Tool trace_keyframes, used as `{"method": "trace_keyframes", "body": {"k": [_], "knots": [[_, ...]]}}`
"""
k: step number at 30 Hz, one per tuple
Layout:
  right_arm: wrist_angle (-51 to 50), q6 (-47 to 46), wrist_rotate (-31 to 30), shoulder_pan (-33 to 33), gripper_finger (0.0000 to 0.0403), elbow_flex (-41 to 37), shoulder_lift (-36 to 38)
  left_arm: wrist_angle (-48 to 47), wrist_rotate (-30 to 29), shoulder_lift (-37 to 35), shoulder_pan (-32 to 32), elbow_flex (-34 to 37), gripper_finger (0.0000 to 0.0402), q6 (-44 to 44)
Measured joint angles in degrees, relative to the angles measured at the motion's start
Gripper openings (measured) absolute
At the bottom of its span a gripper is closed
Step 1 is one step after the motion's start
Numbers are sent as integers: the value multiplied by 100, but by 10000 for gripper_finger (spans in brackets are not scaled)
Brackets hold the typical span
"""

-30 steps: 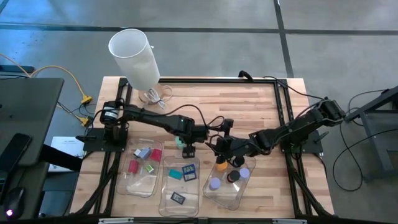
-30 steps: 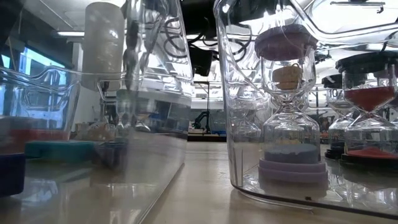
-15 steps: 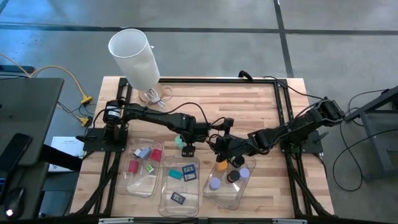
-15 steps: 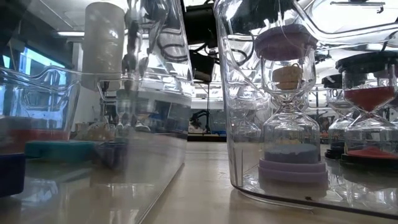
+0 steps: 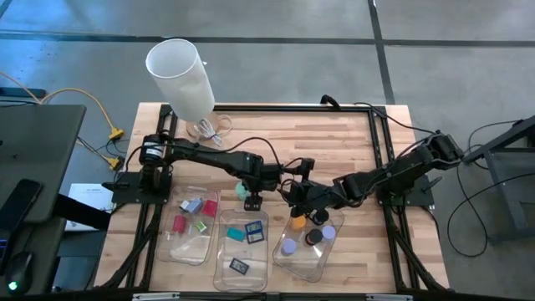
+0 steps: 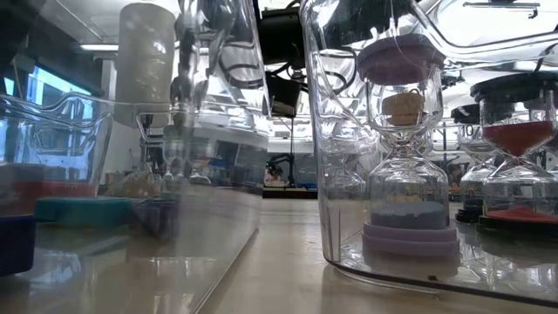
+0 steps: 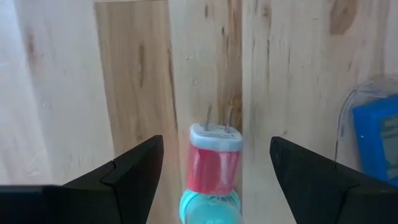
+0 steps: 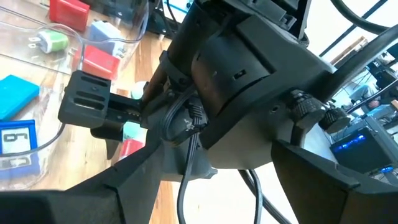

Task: Pick & Place Office items
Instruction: Adjust the middle bin, then put the pink adapter into the left bin

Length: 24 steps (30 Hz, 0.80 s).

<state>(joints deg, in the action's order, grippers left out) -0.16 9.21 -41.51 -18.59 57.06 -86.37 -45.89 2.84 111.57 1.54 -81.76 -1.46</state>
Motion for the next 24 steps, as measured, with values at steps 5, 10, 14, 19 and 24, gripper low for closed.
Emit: {"method": "trace_keyframes", "body": {"k": [5,10,14,19,24], "knots": [[-2,11,-10,9,287,4,0,11,-195,-3,-73,7,287,-73],[4,28,-5,0,287,4,4,-96,-363,13,-44,-52,287,-89],[1,55,-27,2,287,4,4,-93,-253,13,-81,-52,287,-137],[-26,68,-24,7,287,4,2,-100,-173,48,-114,-52,287,-44],[-13,116,-21,5,287,4,3,-109,-329,32,-142,-55,287,-20]]}}
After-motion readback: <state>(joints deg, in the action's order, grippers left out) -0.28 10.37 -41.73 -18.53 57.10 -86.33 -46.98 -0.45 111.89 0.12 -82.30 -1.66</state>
